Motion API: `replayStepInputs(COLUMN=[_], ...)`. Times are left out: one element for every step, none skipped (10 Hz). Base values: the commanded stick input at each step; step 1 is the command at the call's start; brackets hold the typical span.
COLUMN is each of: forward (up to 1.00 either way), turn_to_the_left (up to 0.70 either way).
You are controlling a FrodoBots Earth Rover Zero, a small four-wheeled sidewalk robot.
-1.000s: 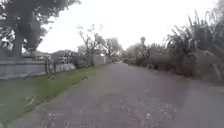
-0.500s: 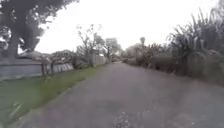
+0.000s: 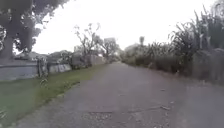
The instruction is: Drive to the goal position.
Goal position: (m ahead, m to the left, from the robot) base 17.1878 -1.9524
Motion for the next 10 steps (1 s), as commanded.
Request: replayStepInputs(forward=[0.7, 0.7, 0.7, 0.7, 0.7, 0.7, 0.7, 0.7, 0.7, 0.7], turn_to_the_left=[0.0, 0.0, 0.0, 0.0, 0.0, 0.0, 0.0, 0.0, 0.0, 0.0])
